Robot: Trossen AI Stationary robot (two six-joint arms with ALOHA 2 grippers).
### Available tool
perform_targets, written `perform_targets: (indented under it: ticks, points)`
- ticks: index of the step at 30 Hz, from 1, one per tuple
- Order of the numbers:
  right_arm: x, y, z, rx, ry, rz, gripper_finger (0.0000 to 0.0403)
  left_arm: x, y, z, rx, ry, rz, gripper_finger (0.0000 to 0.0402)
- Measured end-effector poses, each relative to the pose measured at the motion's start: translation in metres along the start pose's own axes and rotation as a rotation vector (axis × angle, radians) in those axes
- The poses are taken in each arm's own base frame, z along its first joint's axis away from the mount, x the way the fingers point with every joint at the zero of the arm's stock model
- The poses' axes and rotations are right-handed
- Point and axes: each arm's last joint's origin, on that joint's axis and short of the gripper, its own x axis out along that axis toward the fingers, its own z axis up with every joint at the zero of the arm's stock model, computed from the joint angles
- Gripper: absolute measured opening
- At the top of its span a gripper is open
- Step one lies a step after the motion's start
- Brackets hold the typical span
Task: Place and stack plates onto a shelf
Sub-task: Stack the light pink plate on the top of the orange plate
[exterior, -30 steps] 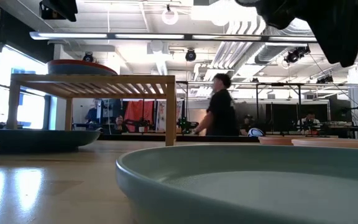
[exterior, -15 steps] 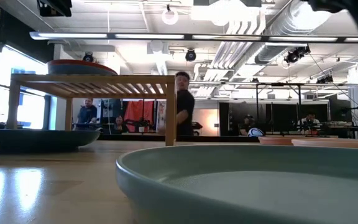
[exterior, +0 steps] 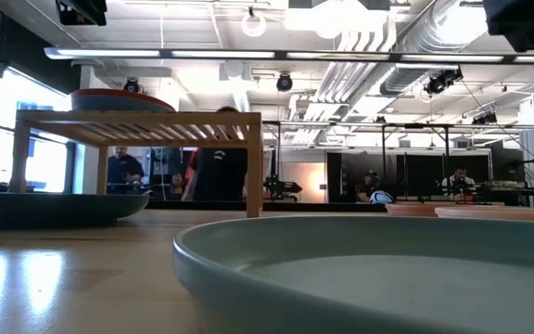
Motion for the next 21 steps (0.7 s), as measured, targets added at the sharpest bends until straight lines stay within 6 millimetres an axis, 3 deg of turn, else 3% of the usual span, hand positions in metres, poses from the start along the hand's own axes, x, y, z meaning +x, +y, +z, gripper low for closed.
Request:
perform_targets:
  ticks: [21]
  points:
    - [0.051,0.015,-0.011,-0.044,0.017,-0.107,0.0113,0.0,0.0,0.0,0.0,0.0,0.0,0.0083]
